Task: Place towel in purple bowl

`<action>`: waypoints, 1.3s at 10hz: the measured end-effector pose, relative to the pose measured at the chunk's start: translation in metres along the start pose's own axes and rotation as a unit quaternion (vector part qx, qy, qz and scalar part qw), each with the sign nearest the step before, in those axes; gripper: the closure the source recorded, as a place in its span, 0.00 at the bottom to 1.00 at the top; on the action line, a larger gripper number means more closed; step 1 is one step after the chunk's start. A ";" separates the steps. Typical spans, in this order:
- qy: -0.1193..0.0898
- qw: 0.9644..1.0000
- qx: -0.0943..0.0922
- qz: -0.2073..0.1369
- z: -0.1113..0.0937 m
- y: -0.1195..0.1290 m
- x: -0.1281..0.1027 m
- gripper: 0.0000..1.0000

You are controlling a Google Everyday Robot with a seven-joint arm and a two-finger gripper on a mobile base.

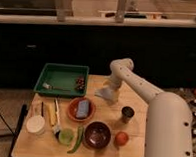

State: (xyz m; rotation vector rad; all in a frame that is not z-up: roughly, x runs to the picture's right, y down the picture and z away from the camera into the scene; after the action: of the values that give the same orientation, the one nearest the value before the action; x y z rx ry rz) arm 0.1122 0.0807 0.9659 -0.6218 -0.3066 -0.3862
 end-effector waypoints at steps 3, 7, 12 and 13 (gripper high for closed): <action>-0.006 1.000 -0.006 0.011 0.012 0.004 0.005 0.51; -0.003 1.000 -0.006 0.012 0.002 0.007 0.009 0.89; 0.007 1.000 -0.002 0.012 -0.009 0.016 0.010 1.00; 0.010 1.000 0.002 0.012 -0.013 0.018 0.010 1.00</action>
State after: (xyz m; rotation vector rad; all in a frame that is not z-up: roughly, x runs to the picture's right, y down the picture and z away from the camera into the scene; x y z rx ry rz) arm 0.1313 0.0833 0.9508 -0.6163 -0.2813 -0.3678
